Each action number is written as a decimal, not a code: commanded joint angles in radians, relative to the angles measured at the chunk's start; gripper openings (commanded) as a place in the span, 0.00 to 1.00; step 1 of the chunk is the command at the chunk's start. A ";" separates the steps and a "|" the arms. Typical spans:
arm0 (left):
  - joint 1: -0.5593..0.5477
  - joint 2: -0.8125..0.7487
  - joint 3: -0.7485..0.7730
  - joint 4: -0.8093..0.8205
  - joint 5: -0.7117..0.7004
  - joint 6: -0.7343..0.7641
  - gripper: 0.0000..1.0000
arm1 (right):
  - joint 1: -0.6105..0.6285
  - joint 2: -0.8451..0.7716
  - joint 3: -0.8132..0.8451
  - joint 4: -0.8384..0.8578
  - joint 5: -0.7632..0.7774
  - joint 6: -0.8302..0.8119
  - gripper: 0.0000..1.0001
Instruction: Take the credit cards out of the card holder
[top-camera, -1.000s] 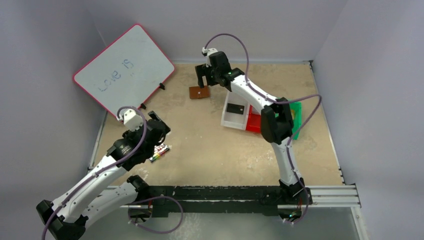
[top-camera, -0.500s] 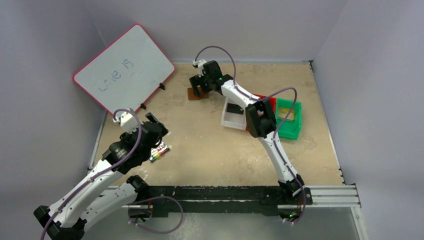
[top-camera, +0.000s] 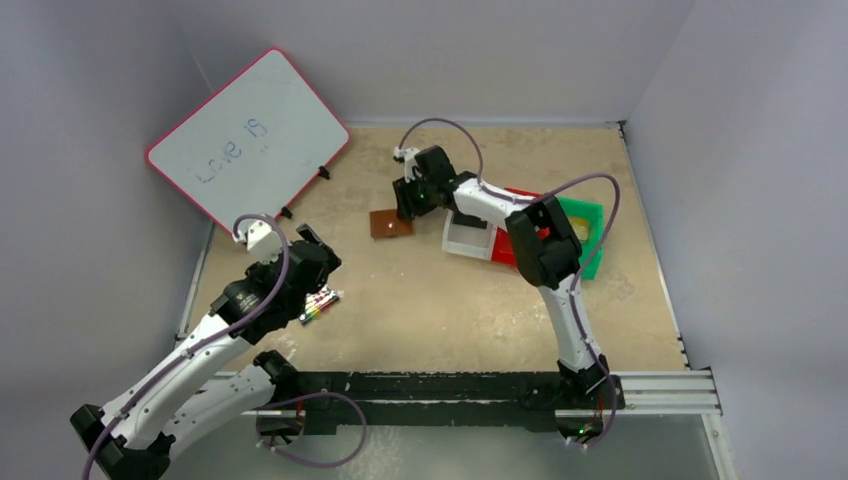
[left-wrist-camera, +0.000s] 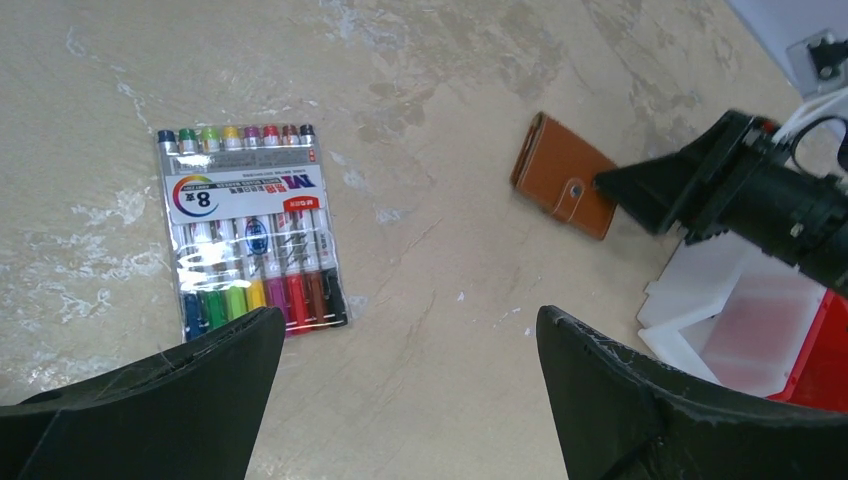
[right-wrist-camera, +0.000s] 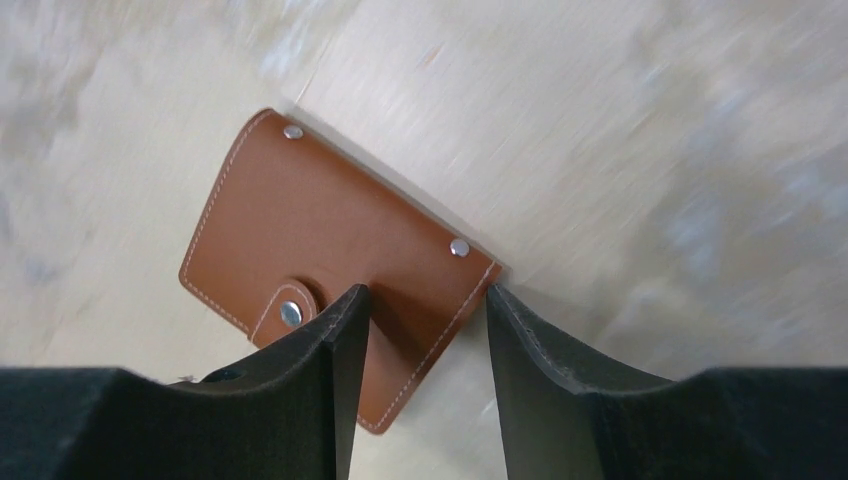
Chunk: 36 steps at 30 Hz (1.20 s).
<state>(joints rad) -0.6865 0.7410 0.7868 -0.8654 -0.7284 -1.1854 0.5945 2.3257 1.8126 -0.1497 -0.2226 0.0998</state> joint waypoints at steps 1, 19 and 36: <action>0.002 0.017 -0.015 0.058 0.005 0.008 0.97 | 0.101 -0.162 -0.248 0.069 -0.076 0.074 0.49; 0.003 -0.052 -0.021 -0.044 -0.108 -0.224 0.97 | 0.309 -0.494 -0.509 0.123 -0.031 0.094 0.67; 0.003 -0.252 0.184 -0.258 -0.355 -0.238 0.95 | 0.384 -0.323 -0.443 0.155 -0.067 0.016 0.89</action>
<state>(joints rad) -0.6865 0.4969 0.9249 -1.0927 -0.9855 -1.4448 0.9672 2.0144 1.3460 0.0025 -0.3233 0.1665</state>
